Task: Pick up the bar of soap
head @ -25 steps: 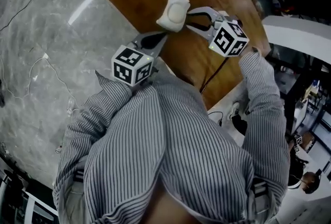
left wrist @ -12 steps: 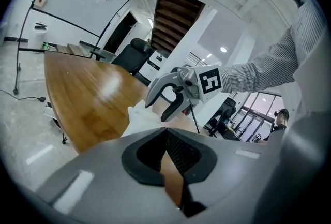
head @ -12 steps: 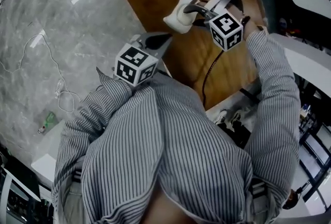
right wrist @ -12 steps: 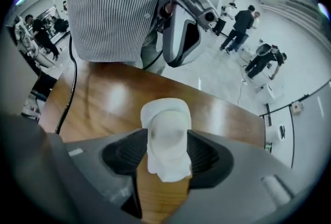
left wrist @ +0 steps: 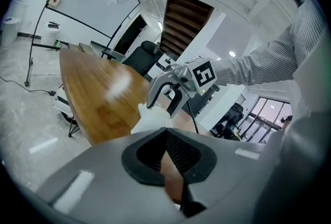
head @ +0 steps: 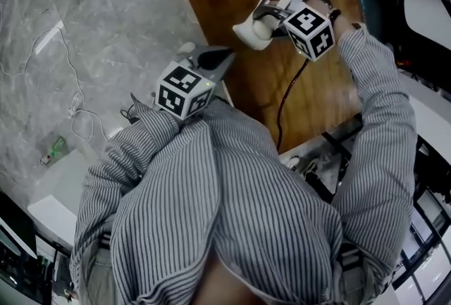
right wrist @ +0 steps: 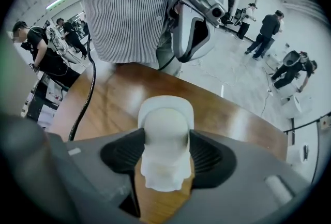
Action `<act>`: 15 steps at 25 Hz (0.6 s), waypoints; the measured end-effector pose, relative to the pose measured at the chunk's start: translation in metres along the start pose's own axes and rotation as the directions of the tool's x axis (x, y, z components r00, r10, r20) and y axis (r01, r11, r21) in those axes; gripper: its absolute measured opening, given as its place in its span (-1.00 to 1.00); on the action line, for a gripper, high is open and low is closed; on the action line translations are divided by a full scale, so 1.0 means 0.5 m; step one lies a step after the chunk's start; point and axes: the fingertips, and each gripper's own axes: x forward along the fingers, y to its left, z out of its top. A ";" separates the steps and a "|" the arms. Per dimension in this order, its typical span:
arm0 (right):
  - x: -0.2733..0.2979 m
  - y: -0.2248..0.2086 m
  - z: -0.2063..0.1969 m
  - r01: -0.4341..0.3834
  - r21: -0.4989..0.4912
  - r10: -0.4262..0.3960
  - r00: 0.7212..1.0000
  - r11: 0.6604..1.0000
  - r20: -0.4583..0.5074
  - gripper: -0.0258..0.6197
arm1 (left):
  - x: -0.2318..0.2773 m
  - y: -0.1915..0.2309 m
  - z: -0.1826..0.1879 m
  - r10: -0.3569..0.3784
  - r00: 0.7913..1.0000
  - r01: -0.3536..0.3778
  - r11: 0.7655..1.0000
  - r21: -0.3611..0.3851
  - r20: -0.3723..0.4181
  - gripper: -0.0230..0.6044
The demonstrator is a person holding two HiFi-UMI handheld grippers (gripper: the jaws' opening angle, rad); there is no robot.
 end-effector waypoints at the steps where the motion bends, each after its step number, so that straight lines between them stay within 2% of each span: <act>1: 0.000 0.000 -0.001 0.001 0.008 -0.001 1.000 1.000 0.010 -0.11 | -0.001 0.001 -0.001 0.002 1.000 -0.002 1.000 -0.003 0.001 -0.91; 10: -0.003 0.003 0.000 0.020 0.046 -0.019 1.000 0.999 -0.012 -0.13 | 0.001 0.000 0.014 -0.010 1.000 0.010 1.000 0.009 0.002 -0.91; 13: -0.025 0.002 0.015 0.084 0.138 -0.086 0.996 0.987 0.007 -0.13 | 0.000 -0.001 0.033 -0.017 1.000 0.016 1.000 0.017 0.020 -0.91; 15: -0.060 -0.010 0.028 0.168 0.259 -0.182 0.983 0.951 0.031 -0.13 | 0.003 -0.004 0.048 -0.030 0.999 0.029 0.999 0.027 0.027 -0.91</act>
